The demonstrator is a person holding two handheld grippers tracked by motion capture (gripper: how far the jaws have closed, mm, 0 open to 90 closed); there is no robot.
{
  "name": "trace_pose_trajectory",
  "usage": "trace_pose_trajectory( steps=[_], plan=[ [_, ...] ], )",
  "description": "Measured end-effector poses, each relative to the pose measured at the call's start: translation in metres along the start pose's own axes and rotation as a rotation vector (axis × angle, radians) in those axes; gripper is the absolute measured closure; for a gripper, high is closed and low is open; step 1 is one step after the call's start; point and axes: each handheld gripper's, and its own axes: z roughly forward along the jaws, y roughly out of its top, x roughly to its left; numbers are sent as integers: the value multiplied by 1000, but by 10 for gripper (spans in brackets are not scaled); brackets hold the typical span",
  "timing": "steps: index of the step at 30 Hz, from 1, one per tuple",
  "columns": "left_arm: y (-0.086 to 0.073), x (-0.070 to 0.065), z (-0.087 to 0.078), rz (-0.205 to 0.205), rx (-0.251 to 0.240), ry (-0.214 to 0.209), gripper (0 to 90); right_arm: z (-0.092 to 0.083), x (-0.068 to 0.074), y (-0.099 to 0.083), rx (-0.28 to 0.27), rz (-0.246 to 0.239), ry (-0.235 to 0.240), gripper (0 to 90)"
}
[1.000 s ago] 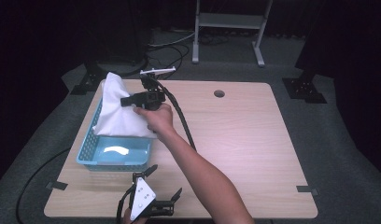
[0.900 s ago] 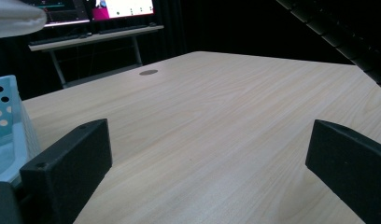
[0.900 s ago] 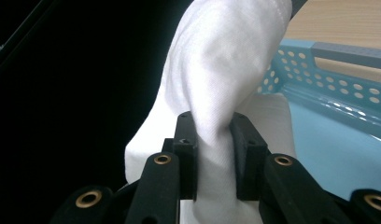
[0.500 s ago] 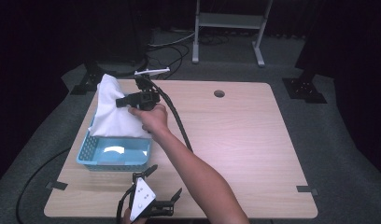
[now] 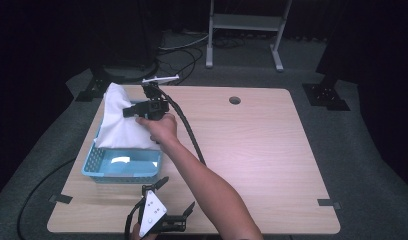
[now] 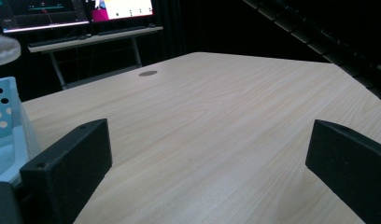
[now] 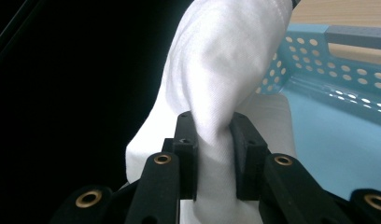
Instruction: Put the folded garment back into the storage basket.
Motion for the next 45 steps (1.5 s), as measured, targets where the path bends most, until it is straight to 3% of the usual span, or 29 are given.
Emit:
trace_pose_trajectory(
  steps=[14,29,37,38,40,43,45],
  plan=[
    [0,0,-1,1,0,-2,0,20,-13,-8,5,72,-8,749],
    [0,1,-1,3,1,-3,0,33,-22,-13,18,100,-3,748],
    [0,1,-1,3,-3,-5,0,38,-26,-15,-1,121,-4,748],
    [0,1,-1,2,-3,-5,0,39,-27,-16,1,120,-5,743],
    [0,1,-1,2,-3,-5,1,40,-29,-16,3,125,-29,610],
    [0,1,-1,1,-5,-6,0,38,-33,-15,-15,110,-83,573],
    [0,1,-1,1,-5,-5,0,37,-34,-15,-13,109,-92,571]
  ],
)
